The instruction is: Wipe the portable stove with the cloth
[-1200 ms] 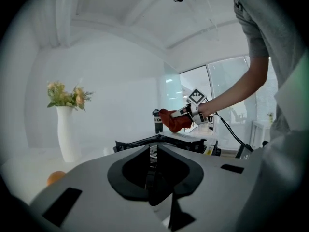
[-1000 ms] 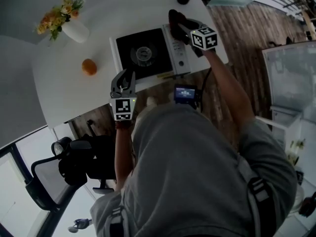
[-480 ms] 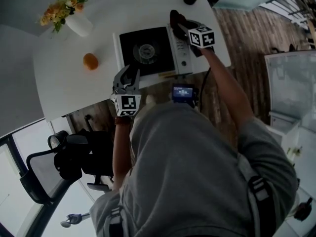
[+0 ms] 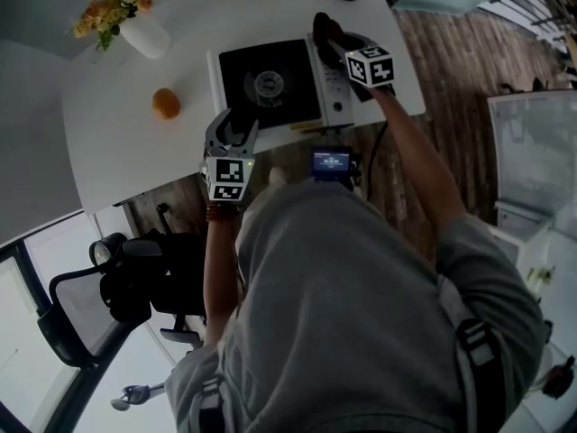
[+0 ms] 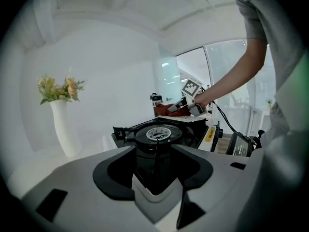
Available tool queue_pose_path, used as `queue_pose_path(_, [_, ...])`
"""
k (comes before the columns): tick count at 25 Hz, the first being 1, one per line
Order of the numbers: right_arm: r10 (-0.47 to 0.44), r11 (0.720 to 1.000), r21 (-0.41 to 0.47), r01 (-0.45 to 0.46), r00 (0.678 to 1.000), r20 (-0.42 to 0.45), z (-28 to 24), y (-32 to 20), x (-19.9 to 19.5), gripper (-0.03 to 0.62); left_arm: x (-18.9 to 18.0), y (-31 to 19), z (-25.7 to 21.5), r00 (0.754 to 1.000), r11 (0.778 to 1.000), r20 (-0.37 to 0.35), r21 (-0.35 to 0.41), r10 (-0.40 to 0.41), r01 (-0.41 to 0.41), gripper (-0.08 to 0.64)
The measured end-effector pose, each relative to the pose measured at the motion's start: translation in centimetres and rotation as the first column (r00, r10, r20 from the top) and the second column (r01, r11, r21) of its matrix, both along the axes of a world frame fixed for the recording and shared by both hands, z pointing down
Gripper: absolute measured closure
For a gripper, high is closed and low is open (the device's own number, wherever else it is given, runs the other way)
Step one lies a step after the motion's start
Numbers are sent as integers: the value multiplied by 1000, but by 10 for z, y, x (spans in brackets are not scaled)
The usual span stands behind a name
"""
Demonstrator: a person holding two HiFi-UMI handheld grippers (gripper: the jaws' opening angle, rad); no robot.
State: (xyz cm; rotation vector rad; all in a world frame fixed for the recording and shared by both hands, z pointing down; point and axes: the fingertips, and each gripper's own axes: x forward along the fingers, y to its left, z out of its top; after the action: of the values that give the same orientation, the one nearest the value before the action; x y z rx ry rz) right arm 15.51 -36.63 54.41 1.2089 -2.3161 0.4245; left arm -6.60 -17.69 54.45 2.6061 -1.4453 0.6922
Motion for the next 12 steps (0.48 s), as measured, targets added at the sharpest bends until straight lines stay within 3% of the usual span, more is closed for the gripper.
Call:
queue_pose_path(8, [2, 1000, 2, -2, 999, 34, 1, 26, 3, 472, -2, -1, -2, 999, 999, -30, 40, -28, 29, 318])
queue_pose_path(12, [1, 1000, -10, -1, 998, 61, 0, 41, 5, 472, -1, -4, 2, 999, 999, 6, 38, -36, 36, 318])
